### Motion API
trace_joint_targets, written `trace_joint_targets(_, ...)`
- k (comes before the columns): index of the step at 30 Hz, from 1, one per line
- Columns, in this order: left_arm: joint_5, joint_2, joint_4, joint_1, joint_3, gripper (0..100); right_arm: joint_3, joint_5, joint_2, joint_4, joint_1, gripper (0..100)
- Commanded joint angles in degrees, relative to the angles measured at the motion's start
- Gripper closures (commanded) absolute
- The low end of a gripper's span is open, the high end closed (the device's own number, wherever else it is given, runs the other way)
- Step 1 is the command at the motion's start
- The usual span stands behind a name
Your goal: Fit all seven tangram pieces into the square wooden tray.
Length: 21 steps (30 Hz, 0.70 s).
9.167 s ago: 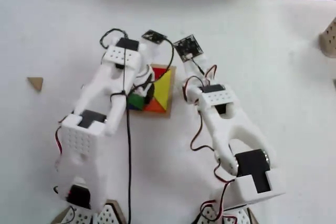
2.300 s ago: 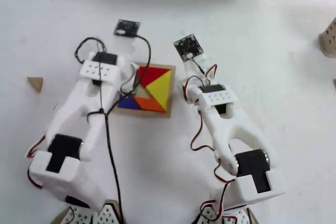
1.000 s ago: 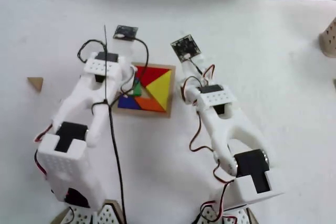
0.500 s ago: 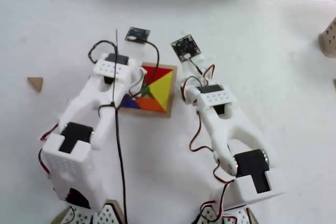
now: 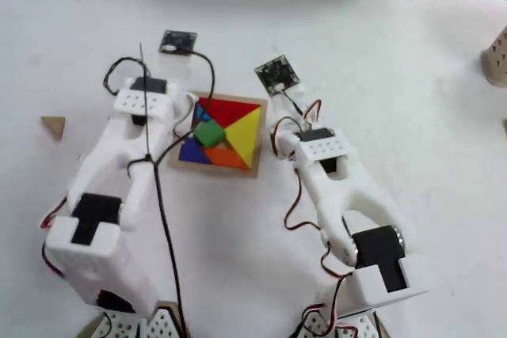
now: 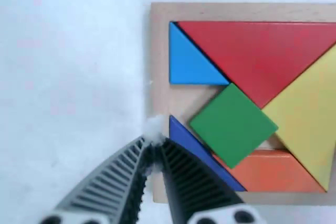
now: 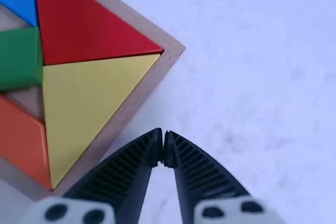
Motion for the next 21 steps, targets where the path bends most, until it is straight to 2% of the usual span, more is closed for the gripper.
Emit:
trace_joint_targets(1, 1.0, -8.7, -6.2, -2.7, 4.6, 98, -2.2, -0.7, -5.7, 5.1, -3.2, 98.1)
trace_joint_targets(3, 4.5, -9.3, -9.4, -4.9, 5.4, 98, -2.1, -0.9, -7.1, 7.5, -5.2, 98.1)
trace_joint_targets(6, 10.7, -8.7, -12.7, -8.2, 5.1, 98, -0.8, -5.3, -7.2, 7.1, -8.0, 98.1)
trace_joint_targets(11, 11.6, -3.9, -12.8, -10.9, 0.7, 98, 1.1, -8.8, -7.1, 2.9, -11.9, 98.1)
trace_joint_targets(17, 11.8, 1.9, -12.6, -14.6, -6.6, 98, 5.5, -10.5, -7.1, -7.3, -15.1, 98.1)
trace_joint_targets(21, 11.9, 4.3, -8.5, -15.3, -11.3, 98, 5.5, -12.8, -6.3, -9.1, -16.3, 98.1)
